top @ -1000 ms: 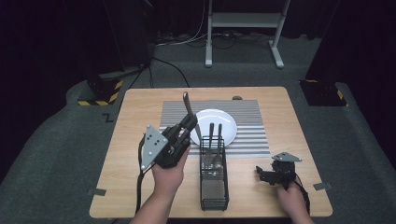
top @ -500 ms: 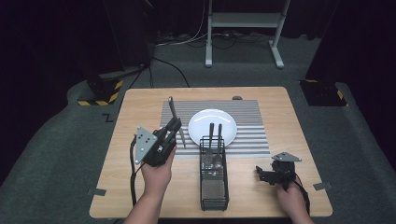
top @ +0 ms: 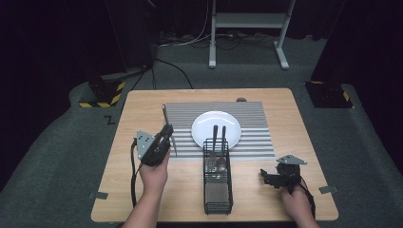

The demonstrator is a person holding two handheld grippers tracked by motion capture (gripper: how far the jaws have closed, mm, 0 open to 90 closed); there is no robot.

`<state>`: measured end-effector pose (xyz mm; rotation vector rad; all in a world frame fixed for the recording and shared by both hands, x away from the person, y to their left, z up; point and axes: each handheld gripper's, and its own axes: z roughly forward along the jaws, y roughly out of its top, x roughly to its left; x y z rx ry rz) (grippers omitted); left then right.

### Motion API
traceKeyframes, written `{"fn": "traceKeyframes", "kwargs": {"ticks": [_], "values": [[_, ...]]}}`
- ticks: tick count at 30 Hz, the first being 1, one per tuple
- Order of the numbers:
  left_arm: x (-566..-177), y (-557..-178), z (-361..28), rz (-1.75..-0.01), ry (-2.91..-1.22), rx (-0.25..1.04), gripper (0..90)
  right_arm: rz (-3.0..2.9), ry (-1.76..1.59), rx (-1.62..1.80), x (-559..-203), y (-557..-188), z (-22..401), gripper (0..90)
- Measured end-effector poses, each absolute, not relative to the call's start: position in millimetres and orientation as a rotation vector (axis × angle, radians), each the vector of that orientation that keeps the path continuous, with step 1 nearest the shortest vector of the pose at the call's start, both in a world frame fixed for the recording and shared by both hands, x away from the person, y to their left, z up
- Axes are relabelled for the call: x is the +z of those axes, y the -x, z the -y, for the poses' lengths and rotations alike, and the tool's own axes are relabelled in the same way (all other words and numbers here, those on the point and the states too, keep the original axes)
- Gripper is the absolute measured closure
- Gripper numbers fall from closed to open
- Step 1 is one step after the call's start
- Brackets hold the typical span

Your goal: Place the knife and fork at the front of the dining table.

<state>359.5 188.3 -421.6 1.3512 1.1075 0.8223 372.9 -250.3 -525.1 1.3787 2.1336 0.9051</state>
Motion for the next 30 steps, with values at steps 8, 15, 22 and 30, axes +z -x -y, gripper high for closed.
{"fn": "traceKeyframes", "kwargs": {"ticks": [8, 15, 22, 30], "values": [[-433, -372, -191, -1.154, -1.379, 0.839, 82.3, -2.138, -1.379, 0.907, -525, -373, 250, 9.5], [-443, -385, -186, -1.201, -1.411, 0.839, 82.2, -2.144, -1.372, 0.909, -525, -373, 250, 9.4], [-446, -393, -185, -1.231, -1.433, 0.838, 82.2, -2.145, -1.370, 0.908, -525, -373, 250, 9.4], [-443, -397, -187, -1.244, -1.444, 0.859, 82.2, -2.145, -1.370, 0.908, -525, -373, 250, 9.4]]}}
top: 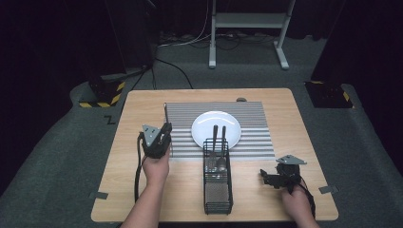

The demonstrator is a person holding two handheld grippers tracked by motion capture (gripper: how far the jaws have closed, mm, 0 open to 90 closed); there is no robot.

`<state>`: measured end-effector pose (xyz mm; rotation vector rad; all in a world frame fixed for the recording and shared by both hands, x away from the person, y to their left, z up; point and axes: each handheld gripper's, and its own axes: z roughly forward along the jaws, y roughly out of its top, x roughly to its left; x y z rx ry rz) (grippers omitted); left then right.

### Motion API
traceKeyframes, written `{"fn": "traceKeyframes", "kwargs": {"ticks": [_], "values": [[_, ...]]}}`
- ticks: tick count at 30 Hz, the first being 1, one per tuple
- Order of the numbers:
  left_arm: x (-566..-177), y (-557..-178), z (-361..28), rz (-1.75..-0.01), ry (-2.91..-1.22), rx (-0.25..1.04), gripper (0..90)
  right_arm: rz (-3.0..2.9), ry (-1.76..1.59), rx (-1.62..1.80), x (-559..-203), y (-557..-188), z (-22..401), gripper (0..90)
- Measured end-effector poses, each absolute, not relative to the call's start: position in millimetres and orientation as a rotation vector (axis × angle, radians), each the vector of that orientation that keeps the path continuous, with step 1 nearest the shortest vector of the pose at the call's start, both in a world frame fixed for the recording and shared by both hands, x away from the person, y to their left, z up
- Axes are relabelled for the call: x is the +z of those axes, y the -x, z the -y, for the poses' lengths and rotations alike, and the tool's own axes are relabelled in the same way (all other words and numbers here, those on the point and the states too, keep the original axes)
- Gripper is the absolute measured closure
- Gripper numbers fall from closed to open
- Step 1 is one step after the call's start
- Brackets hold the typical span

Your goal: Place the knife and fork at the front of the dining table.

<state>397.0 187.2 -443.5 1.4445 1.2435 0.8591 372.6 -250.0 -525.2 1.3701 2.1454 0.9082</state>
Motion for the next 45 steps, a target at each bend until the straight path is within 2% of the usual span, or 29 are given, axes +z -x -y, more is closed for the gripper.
{"fn": "traceKeyframes", "kwargs": {"ticks": [45], "values": [[-464, -448, -178, -1.363, -1.467, 0.814, 82.5, -2.145, -1.372, 0.909, -525, -373, 250, 9.4]]}}
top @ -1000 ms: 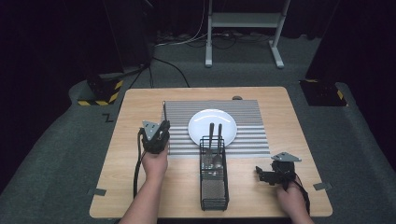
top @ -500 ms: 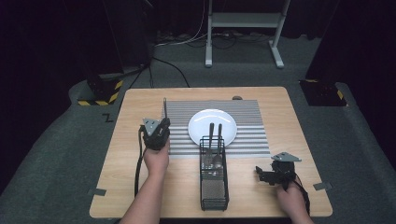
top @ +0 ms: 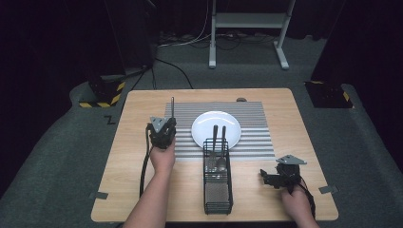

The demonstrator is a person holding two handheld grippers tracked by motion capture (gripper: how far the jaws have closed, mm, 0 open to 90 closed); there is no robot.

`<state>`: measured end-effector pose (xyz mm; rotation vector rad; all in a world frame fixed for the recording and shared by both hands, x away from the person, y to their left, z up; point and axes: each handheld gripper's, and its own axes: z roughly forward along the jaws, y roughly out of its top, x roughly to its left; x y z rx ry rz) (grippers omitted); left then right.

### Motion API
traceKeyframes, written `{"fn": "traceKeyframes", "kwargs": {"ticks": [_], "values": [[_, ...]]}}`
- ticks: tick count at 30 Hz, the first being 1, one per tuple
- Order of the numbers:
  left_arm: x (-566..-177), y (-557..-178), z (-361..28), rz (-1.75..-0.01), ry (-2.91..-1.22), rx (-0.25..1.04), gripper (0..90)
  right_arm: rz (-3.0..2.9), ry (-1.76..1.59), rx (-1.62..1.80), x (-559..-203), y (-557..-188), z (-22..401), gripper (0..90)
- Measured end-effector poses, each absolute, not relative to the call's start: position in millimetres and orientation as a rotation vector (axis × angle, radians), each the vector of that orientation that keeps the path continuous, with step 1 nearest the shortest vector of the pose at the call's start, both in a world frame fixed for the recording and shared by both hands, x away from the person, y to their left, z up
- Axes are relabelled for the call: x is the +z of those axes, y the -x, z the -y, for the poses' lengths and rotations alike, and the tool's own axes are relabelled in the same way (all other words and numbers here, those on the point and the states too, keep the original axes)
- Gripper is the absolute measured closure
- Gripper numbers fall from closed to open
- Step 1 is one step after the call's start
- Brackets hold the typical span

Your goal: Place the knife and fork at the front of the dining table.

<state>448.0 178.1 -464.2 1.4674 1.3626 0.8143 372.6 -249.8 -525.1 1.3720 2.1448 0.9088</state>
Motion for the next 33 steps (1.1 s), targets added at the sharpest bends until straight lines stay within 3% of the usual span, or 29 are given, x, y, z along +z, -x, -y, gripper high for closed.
{"fn": "traceKeyframes", "kwargs": {"ticks": [33], "values": [[-485, -477, -178, -1.457, -1.435, 0.761, 82.5, -2.150, -1.362, 0.910, -525, -373, 249, 9.5]]}}
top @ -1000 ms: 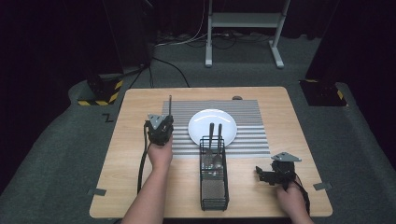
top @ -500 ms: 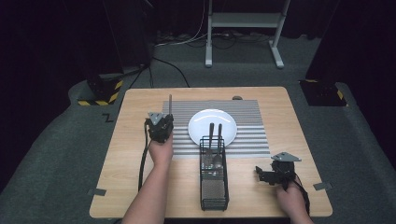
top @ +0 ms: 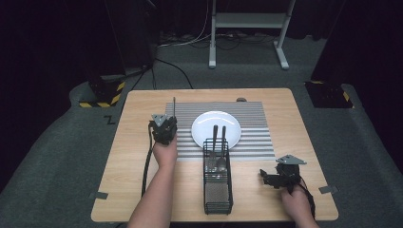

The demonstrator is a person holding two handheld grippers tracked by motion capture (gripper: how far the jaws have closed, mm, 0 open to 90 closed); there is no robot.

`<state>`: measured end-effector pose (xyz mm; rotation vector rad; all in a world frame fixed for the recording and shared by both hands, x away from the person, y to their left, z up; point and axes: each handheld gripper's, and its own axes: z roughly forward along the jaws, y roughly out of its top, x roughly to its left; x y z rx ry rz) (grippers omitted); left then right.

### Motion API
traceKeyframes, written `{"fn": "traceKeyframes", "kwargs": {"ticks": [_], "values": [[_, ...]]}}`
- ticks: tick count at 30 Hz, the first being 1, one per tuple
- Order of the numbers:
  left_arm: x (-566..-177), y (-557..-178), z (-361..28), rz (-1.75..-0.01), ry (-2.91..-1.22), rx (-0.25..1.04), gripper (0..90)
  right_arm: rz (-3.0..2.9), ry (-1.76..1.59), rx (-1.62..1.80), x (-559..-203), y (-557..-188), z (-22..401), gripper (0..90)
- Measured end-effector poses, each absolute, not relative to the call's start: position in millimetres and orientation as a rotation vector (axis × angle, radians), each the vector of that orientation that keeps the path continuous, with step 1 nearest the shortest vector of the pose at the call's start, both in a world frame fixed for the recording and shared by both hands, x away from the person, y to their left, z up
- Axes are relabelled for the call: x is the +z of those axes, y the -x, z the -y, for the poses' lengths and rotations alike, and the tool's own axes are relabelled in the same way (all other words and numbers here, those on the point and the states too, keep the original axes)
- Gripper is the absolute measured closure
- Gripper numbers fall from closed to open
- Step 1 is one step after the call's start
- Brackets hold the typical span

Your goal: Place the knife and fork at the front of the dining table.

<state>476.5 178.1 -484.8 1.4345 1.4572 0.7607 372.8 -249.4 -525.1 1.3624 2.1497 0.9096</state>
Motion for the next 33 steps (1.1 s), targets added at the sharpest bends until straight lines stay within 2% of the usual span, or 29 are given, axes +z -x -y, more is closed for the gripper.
{"fn": "traceKeyframes", "kwargs": {"ticks": [15, 33], "values": [[-471, -472, -185, -1.501, -1.411, 0.711, 82.6, -2.153, -1.359, 0.911, -525, -373, 249, 9.5], [-490, -492, -178, -1.586, -1.438, 0.683, 82.6, -2.155, -1.359, 0.913, -525, -373, 249, 9.4]]}}
